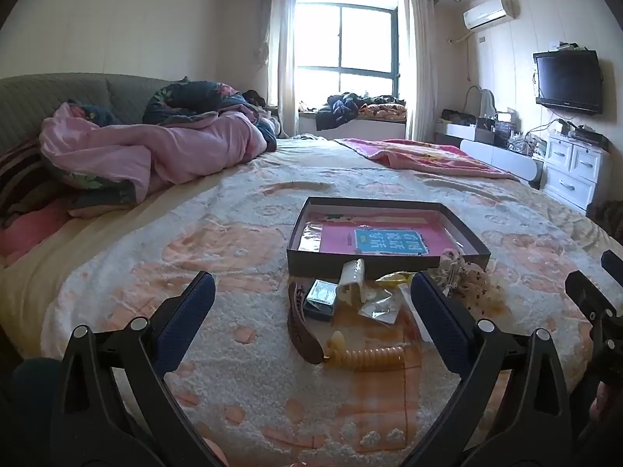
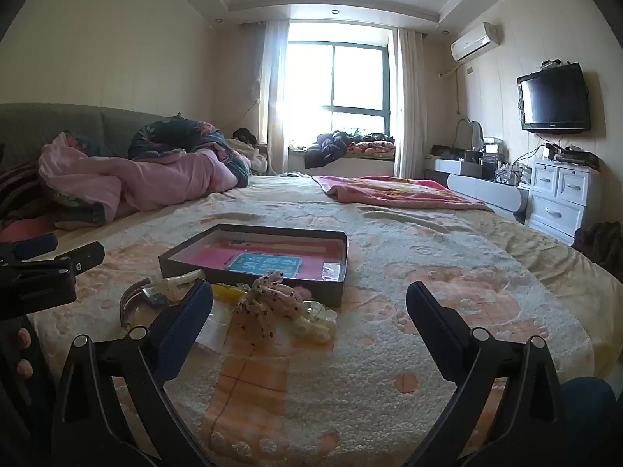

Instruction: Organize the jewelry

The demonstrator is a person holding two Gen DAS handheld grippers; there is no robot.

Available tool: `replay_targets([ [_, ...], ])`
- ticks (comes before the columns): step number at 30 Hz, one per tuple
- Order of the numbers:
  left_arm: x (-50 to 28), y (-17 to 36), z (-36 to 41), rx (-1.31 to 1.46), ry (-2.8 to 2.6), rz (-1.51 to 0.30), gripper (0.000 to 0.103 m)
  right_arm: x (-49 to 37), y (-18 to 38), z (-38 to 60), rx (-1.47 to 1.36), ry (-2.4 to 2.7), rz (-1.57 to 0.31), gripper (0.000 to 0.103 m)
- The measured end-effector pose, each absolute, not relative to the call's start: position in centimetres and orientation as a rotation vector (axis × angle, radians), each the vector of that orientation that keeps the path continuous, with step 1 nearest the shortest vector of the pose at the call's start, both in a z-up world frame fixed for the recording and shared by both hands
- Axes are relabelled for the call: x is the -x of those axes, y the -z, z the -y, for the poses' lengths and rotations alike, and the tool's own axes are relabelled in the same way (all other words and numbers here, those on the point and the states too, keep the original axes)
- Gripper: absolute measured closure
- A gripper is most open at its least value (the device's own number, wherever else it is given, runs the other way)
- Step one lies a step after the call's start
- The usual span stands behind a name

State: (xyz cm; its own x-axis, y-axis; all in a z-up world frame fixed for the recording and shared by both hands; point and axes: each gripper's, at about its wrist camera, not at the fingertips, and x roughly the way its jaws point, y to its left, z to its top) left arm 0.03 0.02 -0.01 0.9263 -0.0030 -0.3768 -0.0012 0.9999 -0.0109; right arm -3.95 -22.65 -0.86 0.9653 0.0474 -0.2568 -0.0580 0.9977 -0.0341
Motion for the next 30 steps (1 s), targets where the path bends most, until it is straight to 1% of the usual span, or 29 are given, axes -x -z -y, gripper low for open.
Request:
replay_targets([
  [19, -0.42, 0.38, -0.03, 0.010, 0.002, -0.377, 0.011, 3.89, 0.74, 22.53, 0.042, -0.054, -0.255, 0.006],
  [30, 0.00, -0.33, 0.58, 0.009, 0.003, -0.372, 0.011, 3.93, 0.65, 22.56, 0.039, -0.057, -0.256, 0.006],
])
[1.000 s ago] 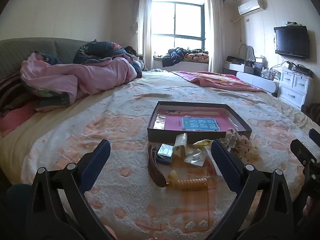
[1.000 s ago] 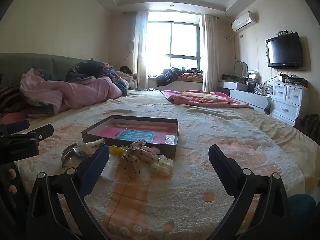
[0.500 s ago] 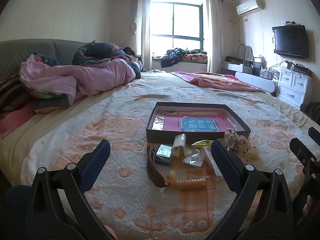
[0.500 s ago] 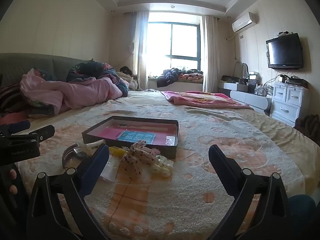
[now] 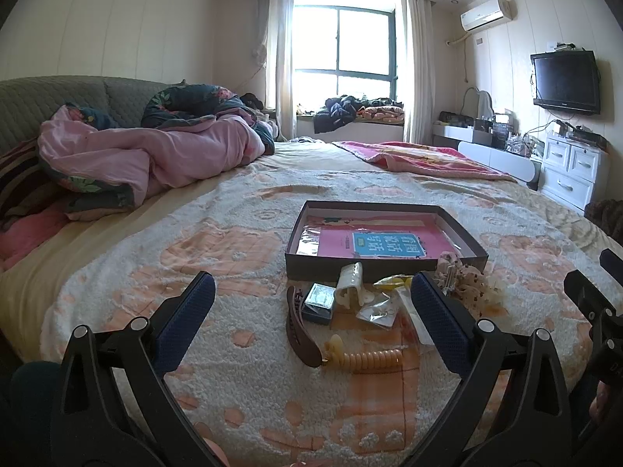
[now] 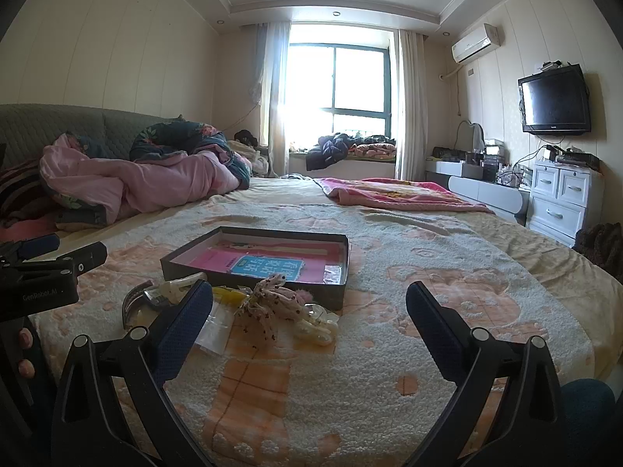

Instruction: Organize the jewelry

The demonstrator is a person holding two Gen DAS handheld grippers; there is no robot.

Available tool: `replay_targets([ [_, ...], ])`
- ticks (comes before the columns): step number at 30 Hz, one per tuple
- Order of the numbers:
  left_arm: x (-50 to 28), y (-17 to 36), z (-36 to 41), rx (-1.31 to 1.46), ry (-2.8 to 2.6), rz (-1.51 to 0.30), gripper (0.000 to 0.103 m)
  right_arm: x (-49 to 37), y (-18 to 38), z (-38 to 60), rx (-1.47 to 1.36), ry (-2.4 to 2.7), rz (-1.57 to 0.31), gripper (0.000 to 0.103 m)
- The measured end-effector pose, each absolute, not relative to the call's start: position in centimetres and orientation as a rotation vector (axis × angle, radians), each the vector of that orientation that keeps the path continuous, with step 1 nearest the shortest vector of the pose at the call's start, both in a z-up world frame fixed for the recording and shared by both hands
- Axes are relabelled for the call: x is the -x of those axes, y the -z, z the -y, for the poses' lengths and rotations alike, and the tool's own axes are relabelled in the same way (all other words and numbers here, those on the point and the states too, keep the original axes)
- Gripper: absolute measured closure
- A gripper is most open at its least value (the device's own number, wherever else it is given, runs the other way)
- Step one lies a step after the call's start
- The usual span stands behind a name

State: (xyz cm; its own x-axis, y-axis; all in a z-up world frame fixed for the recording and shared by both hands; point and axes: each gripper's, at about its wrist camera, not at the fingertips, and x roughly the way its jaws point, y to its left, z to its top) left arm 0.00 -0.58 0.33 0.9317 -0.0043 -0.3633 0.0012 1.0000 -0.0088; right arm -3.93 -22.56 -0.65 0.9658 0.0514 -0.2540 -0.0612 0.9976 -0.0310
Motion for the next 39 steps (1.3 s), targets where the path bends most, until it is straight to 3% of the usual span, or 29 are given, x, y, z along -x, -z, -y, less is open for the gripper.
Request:
replay_targets([
  [39, -0.1, -0.6, -0.3, 0.010, 0.000, -0.367, 0.011, 3.9, 0.6, 22.5, 0.035, -0.059, -0.253, 0.006],
])
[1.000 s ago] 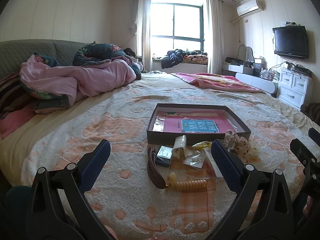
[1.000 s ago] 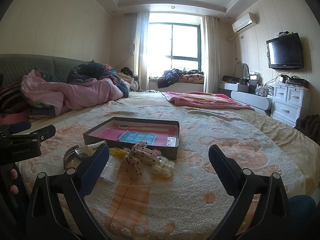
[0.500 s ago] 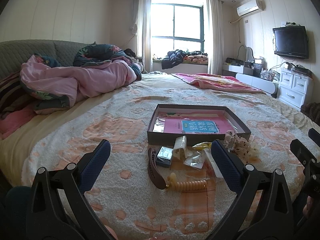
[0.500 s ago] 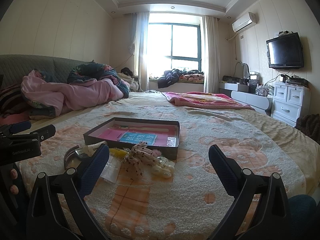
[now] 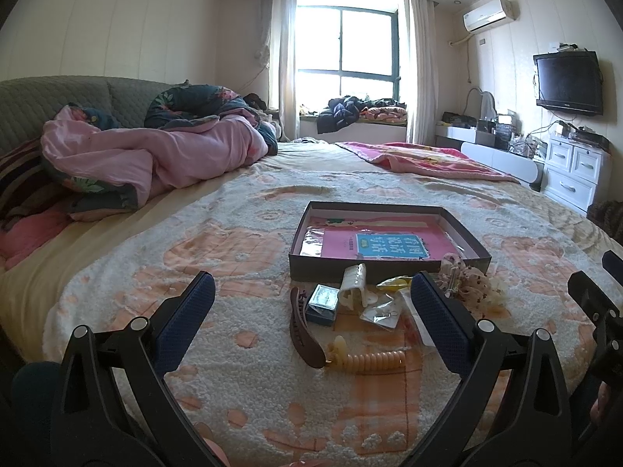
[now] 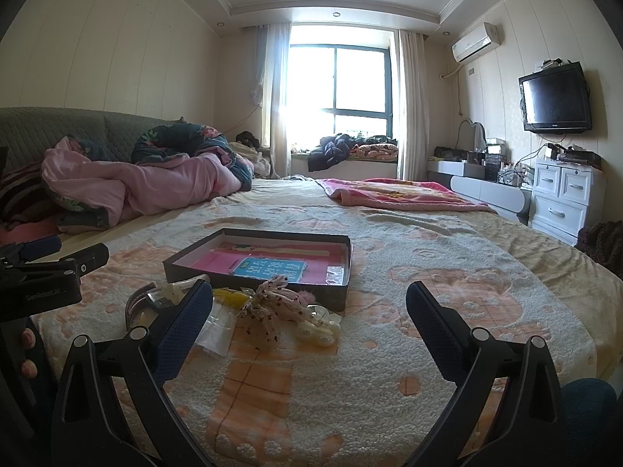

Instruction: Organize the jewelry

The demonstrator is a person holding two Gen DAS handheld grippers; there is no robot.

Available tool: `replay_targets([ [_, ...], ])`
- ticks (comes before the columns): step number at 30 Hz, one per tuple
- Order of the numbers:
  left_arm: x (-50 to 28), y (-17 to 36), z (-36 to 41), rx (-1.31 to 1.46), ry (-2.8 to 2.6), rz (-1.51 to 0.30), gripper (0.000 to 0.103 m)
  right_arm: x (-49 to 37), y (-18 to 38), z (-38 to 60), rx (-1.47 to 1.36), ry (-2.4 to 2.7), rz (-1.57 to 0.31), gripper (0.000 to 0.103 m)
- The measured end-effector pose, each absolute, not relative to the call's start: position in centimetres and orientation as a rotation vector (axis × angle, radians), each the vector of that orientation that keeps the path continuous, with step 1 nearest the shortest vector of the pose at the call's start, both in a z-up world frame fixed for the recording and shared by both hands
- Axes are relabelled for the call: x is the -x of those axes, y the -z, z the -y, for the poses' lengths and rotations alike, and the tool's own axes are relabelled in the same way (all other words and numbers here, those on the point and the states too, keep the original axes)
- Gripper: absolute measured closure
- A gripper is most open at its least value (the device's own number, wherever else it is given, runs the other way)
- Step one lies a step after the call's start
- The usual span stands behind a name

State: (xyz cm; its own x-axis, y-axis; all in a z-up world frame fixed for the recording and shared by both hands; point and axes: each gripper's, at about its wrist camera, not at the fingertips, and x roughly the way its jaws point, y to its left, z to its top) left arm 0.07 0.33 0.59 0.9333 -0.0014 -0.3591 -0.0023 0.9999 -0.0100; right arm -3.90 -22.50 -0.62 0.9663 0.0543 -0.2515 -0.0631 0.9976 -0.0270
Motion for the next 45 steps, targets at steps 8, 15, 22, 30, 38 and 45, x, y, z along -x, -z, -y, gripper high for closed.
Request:
replay_targets([
  [8, -0.1, -0.6, -0.7, 0.016, -0.007, -0.370, 0.011, 3.6, 0.5, 21.8, 0.034, -0.064, -0.261, 0.006],
  [15, -0.6, -0.2, -1.7, 0.045, -0.033, -0.397, 0.011, 2.7, 0.6, 21.1, 0.042, -0.096, -0.287, 0.006],
  [22, -1.0, 0.1, -2.5, 0.067, -0.051, -0.416, 0.011, 1.3, 0.9, 19.7, 0.062, -0.164, -0.334, 0.006],
  [30, -2.3, 0.7, -4.4, 0.118, -0.083, -0.470, 0.011, -0.5, 1.6, 18.3, 0.085, -0.232, -0.401, 0.006],
  [38, -3.9, 2.1, -5.6, 0.156, -0.057, -0.558, 0.011, -2.7, 2.5, 17.0, 0.132, -0.265, -0.453, 0.006],
  [45, -5.9, 4.0, -5.9, 0.195, 0.018, -0.657, 0.011, -5.0, 3.7, 16.4, 0.194, -0.261, -0.483, 0.007],
])
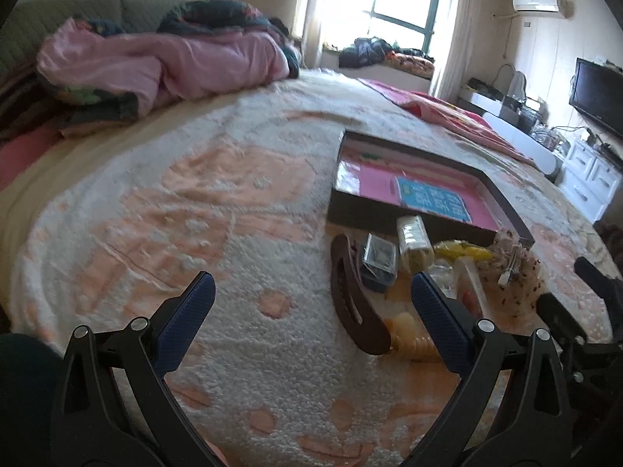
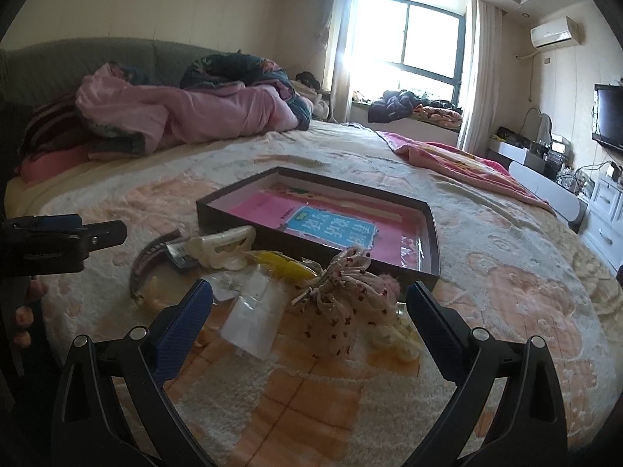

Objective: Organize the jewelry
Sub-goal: 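Reach the left gripper to the brown claw clip and close on it, then carry the brown claw clip into the box and open the left gripper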

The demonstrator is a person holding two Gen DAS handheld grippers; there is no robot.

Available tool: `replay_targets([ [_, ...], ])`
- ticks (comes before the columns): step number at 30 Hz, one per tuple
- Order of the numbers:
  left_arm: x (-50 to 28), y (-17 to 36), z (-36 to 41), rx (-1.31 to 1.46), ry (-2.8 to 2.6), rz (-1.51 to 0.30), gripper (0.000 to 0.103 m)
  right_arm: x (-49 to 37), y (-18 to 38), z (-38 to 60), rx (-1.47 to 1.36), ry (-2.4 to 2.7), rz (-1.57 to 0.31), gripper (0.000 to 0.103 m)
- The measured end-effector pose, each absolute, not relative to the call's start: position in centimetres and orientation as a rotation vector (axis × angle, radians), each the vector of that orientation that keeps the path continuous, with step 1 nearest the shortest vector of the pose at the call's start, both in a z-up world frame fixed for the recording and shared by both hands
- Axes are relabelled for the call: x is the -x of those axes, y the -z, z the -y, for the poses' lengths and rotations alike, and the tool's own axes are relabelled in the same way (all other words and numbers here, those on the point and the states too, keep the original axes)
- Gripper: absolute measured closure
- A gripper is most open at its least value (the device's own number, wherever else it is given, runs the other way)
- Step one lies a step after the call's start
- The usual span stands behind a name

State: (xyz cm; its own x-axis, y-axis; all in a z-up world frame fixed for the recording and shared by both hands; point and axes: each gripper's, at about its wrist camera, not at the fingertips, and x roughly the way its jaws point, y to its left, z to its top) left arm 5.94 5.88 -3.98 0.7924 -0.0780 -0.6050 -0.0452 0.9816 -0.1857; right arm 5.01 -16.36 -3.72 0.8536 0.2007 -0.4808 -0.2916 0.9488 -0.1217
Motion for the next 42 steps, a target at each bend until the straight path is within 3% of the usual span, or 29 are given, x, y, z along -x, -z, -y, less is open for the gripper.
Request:
replay_targets([
  [5, -6.8, 5.0, -5.6, 0.186, 0.062, -0.695, 0.011, -6.2, 4.5, 16.2, 0.241, -0.250, -0.491, 0.007],
  [8, -7.7, 5.8, -5.3, 0.190, 0.092, -0.741, 0.012, -7.2, 5.0, 16.1, 0.261, -0.244, -0.515, 0.014],
  [14, -9.2, 7.0, -5.3, 0.216, 0.124, -0.808, 0.029, -8.7, 6.2, 16.2, 0.311, -0.228, -0.554, 0.025],
  [18, -9.6, 7.4, -5.0, 0.225, 0.140, -0.827, 0.037, -9.2, 6.8, 16.1, 0.345, -0.229, -0.556, 0.040],
  [20, -9.8, 7.3, -4.8, 0.218, 0.152, -0.826, 0.044, -9.4, 7.1, 16.0, 0.356, -0.229, -0.558, 0.049],
  [22, -10.2, 7.5, -4.7, 0.218, 0.163, -0.835, 0.057, -9.4, 7.3, 16.0, 0.358, -0.229, -0.558, 0.057],
  [26, -10.5, 7.7, -4.8, 0.230, 0.177, -0.840, 0.071, -9.2, 7.3, 16.3, 0.341, -0.241, -0.552, 0.064],
  [28, -10.4, 7.6, -4.9, 0.228, 0.169, -0.836, 0.089, -9.0, 7.2, 16.4, 0.326, -0.250, -0.550, 0.067],
  [30, -10.4, 7.7, -5.2, 0.234, 0.162, -0.845, 0.094, -8.8, 7.0, 16.7, 0.304, -0.261, -0.547, 0.068],
  [42, -9.3, 5.3, -6.4, 0.234, 0.119, -0.776, 0.097, -8.1, 5.0, 18.1, 0.177, -0.321, -0.530, 0.069],
])
